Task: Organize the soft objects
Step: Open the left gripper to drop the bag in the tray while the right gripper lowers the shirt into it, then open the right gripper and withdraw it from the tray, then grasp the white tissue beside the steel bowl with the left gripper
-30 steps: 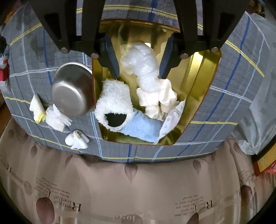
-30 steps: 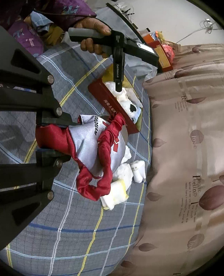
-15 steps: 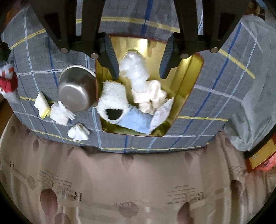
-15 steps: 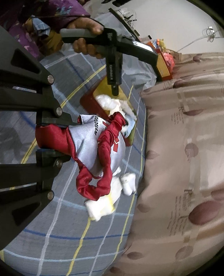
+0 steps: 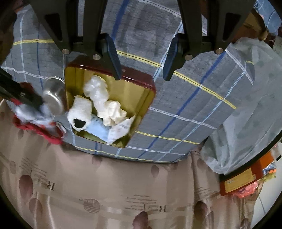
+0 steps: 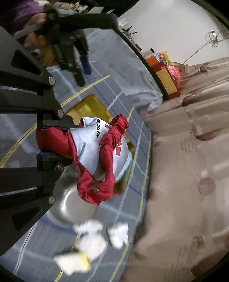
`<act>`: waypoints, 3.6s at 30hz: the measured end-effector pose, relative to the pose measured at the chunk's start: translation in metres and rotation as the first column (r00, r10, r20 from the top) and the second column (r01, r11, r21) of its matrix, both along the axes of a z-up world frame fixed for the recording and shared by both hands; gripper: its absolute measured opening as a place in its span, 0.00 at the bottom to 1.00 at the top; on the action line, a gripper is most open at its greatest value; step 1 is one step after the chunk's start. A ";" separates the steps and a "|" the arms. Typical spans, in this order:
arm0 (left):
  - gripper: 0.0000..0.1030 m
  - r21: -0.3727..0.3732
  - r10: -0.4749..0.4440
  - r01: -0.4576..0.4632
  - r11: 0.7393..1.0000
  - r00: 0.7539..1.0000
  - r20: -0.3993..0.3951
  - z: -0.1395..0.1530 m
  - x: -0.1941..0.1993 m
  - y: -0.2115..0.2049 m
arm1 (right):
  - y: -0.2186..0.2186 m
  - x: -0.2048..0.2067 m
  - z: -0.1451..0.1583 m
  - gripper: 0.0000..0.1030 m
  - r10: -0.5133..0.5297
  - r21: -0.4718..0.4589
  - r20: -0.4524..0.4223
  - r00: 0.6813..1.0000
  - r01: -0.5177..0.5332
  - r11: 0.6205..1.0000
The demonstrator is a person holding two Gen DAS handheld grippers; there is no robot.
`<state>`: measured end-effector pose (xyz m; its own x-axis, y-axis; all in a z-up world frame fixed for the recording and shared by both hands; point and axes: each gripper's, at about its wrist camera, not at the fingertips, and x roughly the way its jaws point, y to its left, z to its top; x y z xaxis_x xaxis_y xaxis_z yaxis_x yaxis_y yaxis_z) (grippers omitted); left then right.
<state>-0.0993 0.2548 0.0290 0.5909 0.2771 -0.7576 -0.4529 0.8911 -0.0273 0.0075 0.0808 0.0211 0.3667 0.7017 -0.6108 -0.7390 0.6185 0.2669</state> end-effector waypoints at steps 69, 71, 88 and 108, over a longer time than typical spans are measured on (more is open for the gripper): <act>0.48 -0.306 -0.517 0.480 0.822 0.854 -0.048 0.035 0.182 -0.098 | -0.232 0.048 -0.098 0.79 -0.686 -0.318 0.097 0.721 0.675 0.665; 0.48 -0.305 -0.548 0.499 0.811 0.830 -0.099 0.029 0.214 -0.111 | -0.233 0.049 -0.100 0.79 -0.688 -0.325 0.090 0.720 0.674 0.663; 0.48 -0.505 -0.670 0.476 0.720 0.668 -0.325 -0.066 0.350 -0.157 | -0.232 0.049 -0.103 0.82 -0.650 -0.289 0.041 0.759 0.632 0.719; 0.06 -0.401 -0.551 0.468 0.788 0.826 -0.117 -0.014 0.298 -0.154 | -0.231 0.049 -0.105 0.85 -0.647 -0.299 0.041 0.762 0.627 0.719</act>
